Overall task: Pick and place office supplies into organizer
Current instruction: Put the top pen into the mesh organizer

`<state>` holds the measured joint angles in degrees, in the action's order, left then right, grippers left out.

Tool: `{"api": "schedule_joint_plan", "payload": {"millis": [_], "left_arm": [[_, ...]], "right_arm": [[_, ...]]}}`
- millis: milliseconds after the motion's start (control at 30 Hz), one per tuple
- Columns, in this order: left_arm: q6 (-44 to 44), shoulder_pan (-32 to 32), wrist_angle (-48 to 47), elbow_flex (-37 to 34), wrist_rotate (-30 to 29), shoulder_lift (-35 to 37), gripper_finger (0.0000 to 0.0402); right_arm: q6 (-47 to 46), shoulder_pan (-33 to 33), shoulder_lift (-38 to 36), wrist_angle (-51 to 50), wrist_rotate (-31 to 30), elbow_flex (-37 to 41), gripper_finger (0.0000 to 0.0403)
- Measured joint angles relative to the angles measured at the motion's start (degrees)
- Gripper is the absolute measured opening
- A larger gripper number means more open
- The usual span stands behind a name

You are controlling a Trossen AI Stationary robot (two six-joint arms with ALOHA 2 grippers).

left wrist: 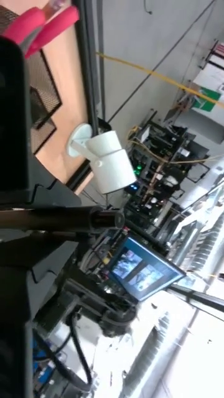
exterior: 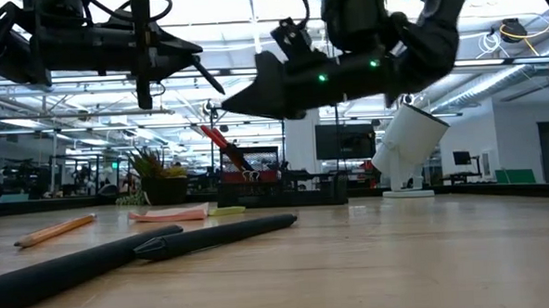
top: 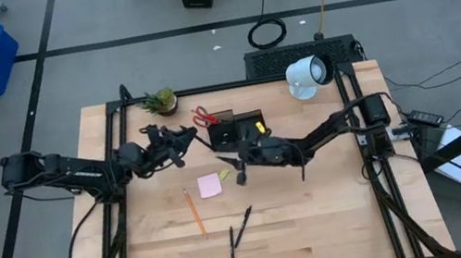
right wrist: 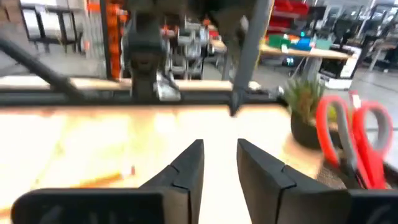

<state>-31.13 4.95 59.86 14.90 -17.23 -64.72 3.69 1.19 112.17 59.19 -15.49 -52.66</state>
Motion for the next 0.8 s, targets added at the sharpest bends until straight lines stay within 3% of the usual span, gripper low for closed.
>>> {"api": "schedule_joint_plan", "payload": {"millis": [133,400,533,667,800], "left_arm": [[1.05,0.06,-0.32,0.0,0.28,0.01,0.0033],[4.1,3.25,0.28,0.02,-0.12,-0.14,0.0059],[8.08,4.88,0.31,0.4,-0.64,-0.4,0.0044],[12.23,5.99,0.31,2.8,-0.16,-2.24,0.0032],[16.1,6.33,-0.55,7.74,1.96,-6.83,0.0046]], "right_arm": [[-0.97,0.59,-1.83,1.54,-2.7,3.17,0.0098],[-3.3,5.57,-8.59,-0.4,-2.32,11.54,0.0098],[-2.66,8.83,-12.5,-0.37,-2.66,15.63,0.0098],[-3.08,11.14,-16.05,-0.16,-5.04,19.53,0.0094],[-4.58,12.74,-18.24,-0.32,-8.76,22.65,0.0095]]}}
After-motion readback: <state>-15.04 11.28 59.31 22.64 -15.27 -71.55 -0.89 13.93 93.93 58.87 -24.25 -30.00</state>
